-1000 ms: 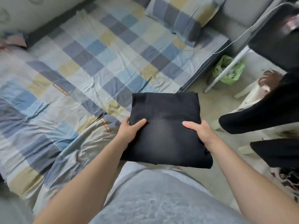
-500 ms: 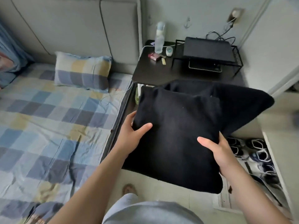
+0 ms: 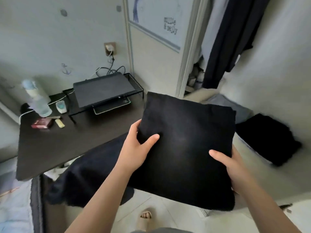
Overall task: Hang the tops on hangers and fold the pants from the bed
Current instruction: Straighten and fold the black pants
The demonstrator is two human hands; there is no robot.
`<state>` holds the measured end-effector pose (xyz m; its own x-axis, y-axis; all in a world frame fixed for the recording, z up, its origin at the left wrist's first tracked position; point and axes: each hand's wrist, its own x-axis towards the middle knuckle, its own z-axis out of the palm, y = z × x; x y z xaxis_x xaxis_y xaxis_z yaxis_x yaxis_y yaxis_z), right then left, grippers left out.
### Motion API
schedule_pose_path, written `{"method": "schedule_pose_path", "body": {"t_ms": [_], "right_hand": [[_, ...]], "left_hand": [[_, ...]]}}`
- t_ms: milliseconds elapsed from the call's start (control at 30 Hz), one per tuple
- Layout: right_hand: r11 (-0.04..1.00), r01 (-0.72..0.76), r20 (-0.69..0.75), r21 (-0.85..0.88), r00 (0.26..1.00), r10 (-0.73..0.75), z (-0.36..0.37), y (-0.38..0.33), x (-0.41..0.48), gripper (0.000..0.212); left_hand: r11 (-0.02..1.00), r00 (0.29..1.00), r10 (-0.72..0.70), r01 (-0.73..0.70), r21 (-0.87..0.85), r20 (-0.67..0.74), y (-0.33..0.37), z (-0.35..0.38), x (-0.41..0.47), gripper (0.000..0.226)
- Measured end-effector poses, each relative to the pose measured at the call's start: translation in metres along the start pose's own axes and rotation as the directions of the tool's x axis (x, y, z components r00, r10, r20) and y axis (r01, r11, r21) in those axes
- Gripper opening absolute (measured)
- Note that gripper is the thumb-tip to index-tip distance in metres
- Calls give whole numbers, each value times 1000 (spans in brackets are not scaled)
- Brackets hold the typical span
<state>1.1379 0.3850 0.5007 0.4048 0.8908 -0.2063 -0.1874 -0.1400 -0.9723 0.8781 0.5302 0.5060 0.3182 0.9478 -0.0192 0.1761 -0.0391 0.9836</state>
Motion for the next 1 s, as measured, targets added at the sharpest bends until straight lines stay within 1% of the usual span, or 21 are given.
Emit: {"method": "schedule_pose_path", "body": {"t_ms": [67,100,200,300,333,433,533,633,700,800,867,1000], "right_hand": [[998,-34,-112,56,993,40,-18,1,11,73],[996,-37,-176,87,983,52,-28,3,15,74],[990,-37,-357,137,930,84,-50,7,19,65],[984,-22,-474,175,874,104,-71,9,14,48],[982,-16,-504,189,857,111,-79,9,13,46],[979,-7,-573,202,810,124,-102,13,19,52],[974,5,-601,228,788,137,-127,21,38,49],[969,-16,-599,245,783,164,-152,27,63,61],[969,-25,-611,244,772,174,-166,28,84,63],[973,-22,-637,228,753,166,-184,28,117,55],[972,-19,-662,234,729,174,-194,29,134,54],[971,-11,-707,238,684,180,-210,33,165,51]], "left_hand": [[1000,994,9,-11,26,104,5,24,39,71],[999,988,7,-13,41,156,6,38,56,74],[995,951,-14,-19,102,310,8,81,98,78],[992,895,-49,-9,128,444,8,127,128,78],[990,872,-58,-11,138,486,8,143,136,76],[985,813,-94,-8,173,575,1,191,159,71],[976,796,-107,-29,214,596,-8,236,181,66],[965,806,-136,-23,260,577,-16,273,201,60],[953,812,-177,0,303,556,-21,294,216,58],[943,817,-210,24,332,537,-27,323,241,55],[938,820,-226,38,343,526,-29,341,255,54],[926,820,-221,6,378,528,-40,375,283,47]]}}
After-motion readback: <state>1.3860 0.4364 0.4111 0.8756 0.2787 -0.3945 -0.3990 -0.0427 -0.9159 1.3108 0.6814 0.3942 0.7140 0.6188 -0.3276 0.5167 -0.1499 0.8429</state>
